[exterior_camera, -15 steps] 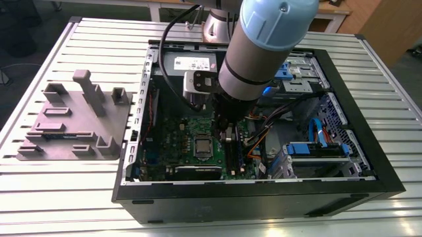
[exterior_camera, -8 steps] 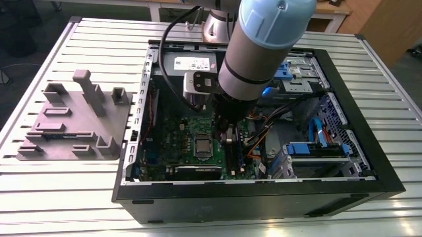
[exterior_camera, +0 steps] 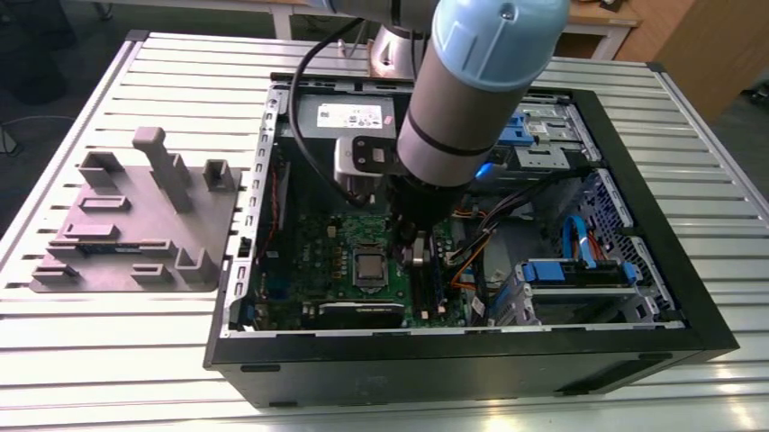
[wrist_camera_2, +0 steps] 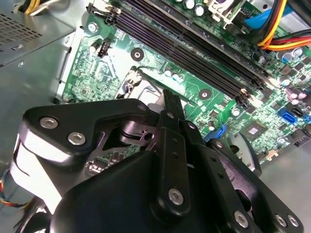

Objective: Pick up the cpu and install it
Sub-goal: 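Install the first cpu locking lever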

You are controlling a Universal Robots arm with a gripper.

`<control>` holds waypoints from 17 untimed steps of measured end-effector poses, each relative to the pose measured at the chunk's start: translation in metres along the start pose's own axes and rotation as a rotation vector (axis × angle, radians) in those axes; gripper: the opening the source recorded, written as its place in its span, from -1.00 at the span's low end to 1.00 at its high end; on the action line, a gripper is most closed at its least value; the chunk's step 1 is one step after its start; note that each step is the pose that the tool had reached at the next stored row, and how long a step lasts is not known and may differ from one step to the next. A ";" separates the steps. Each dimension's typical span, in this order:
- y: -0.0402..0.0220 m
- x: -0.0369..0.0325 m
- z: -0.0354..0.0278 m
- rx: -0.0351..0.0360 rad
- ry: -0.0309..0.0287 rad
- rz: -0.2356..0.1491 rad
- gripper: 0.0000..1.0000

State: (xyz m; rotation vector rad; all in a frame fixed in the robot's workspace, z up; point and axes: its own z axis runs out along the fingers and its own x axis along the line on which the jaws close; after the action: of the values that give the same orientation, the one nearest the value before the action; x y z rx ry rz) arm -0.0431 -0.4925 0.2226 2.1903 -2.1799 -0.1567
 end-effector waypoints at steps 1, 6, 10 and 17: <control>0.0000 0.0000 0.0005 0.0008 0.0006 -0.001 -0.80; -0.0002 0.0002 0.0027 0.0053 0.0033 -0.009 -0.80; -0.0004 0.0005 0.0040 0.0070 0.0059 -0.014 -0.80; -0.0004 0.0033 0.0051 0.0068 0.0091 -0.022 -0.80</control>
State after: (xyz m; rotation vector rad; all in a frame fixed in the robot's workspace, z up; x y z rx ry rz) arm -0.0432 -0.4957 0.2173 2.2152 -2.1551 -0.1400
